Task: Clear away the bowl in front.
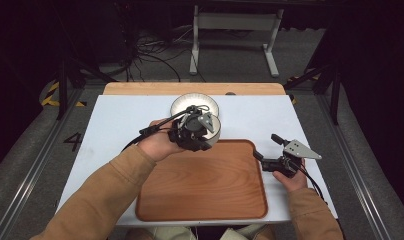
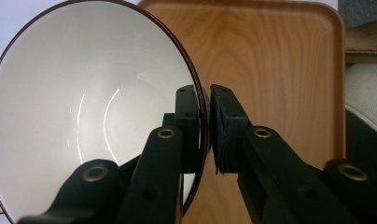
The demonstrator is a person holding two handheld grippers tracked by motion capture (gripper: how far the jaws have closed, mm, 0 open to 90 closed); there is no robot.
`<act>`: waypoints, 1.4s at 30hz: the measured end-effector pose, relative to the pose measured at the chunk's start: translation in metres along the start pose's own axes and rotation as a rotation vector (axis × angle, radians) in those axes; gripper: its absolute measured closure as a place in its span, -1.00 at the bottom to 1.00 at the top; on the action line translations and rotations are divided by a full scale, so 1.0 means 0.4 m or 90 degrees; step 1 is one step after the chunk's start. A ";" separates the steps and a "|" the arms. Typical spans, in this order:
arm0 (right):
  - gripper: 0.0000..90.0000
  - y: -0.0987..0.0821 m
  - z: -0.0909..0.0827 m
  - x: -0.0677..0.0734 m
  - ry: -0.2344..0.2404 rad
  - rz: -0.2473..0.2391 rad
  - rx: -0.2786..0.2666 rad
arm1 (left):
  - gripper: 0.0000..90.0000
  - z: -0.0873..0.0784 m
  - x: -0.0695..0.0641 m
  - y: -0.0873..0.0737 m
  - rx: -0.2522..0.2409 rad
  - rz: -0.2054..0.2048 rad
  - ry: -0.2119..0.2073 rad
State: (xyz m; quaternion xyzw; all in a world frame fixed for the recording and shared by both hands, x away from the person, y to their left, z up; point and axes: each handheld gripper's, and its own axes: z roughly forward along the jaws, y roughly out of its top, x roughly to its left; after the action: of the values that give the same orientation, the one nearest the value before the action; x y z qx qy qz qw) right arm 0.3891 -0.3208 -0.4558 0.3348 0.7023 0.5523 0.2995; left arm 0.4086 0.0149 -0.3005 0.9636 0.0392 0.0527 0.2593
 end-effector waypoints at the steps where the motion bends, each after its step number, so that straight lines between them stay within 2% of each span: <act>1: -0.89 0.000 0.000 0.000 0.000 0.000 0.000 | 0.84 0.002 -0.003 -0.001 0.001 0.001 -0.002; 9: -0.89 0.000 0.000 0.000 0.000 0.000 0.000 | 0.84 0.025 -0.029 -0.010 0.026 0.020 -0.023; 14: -0.89 0.000 0.000 0.000 -0.001 0.000 0.000 | 0.84 0.045 -0.041 -0.017 0.038 0.017 -0.038; 21: -0.89 0.000 0.000 -0.001 0.000 0.001 0.000 | 0.84 0.066 -0.061 -0.019 0.054 0.032 -0.054; 25: -0.89 0.000 0.000 0.000 0.000 0.001 0.000 | 0.84 0.080 -0.067 -0.020 0.056 0.033 -0.060; 31: -0.89 0.000 0.000 0.000 0.000 0.001 0.000 | 0.84 0.095 -0.074 -0.024 0.075 0.042 -0.069; 38: -0.89 0.000 0.000 0.000 0.000 0.000 0.000 | 0.84 0.118 -0.082 -0.035 0.084 0.034 -0.085; 42: -0.89 0.000 0.000 0.000 0.000 0.001 0.000 | 0.84 0.129 -0.085 -0.037 0.094 0.040 -0.088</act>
State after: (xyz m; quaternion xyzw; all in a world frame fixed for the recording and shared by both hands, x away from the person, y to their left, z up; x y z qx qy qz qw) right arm 0.3890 -0.3208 -0.4558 0.3354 0.7022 0.5521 0.2992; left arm 0.3806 -0.0012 -0.3551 0.9821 -0.0052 -0.0085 0.1882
